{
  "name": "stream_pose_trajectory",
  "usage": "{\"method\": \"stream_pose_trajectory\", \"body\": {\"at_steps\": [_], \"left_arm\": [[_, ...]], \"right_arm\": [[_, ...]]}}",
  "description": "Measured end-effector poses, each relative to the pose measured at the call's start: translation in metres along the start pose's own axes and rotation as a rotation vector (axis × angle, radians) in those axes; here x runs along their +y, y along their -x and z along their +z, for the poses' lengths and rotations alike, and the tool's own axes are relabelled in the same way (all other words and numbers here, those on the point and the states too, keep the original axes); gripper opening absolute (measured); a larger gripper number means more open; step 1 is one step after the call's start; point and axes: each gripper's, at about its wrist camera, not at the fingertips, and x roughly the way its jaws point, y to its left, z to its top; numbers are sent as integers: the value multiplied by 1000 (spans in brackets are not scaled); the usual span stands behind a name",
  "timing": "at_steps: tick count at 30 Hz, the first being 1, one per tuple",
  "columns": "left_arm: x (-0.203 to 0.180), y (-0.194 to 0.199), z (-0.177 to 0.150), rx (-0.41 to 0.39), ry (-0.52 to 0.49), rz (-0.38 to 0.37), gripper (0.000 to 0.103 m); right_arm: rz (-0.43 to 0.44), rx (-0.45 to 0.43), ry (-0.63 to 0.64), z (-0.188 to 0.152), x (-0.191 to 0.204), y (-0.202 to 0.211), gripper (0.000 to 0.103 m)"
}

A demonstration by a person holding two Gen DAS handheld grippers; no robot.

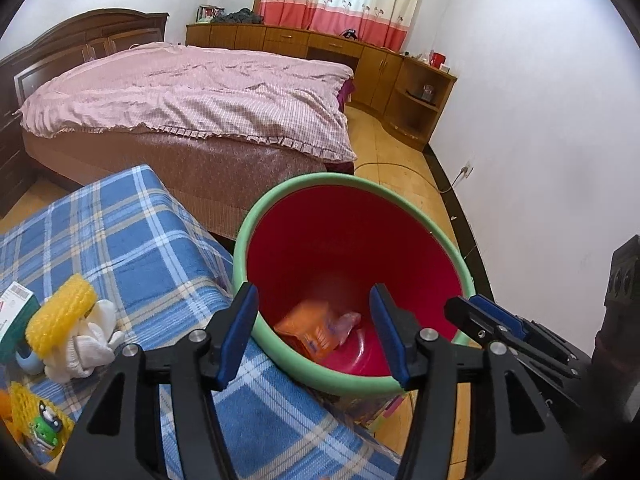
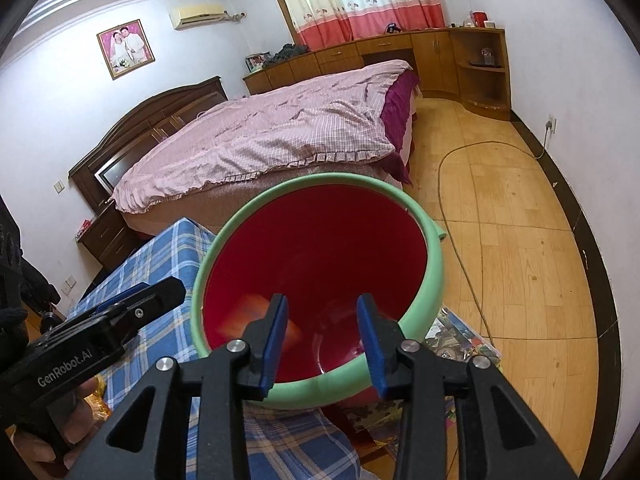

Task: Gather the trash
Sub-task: 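Carry both items over the red bin and open both grippers to drop them, then move both tools back over the table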

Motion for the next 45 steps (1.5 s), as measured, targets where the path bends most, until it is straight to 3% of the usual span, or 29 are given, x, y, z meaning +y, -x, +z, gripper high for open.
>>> {"method": "stream_pose_trajectory", "body": {"at_steps": [5,15,34,45], "left_arm": [[5,18,-2,-14,15,8,58],[32,66,-15,-48,71,72,58],[115,150,-62,-91,210,309,58],[162,167,-102,-59,309,425,58]], "right_arm": [[20,-24,-3,-1,8,15,51],[84,-45,25,-7,38,37,60],[218,5,99,-31,101,48,80],[247,51,138,-52,122,45,81]]}}
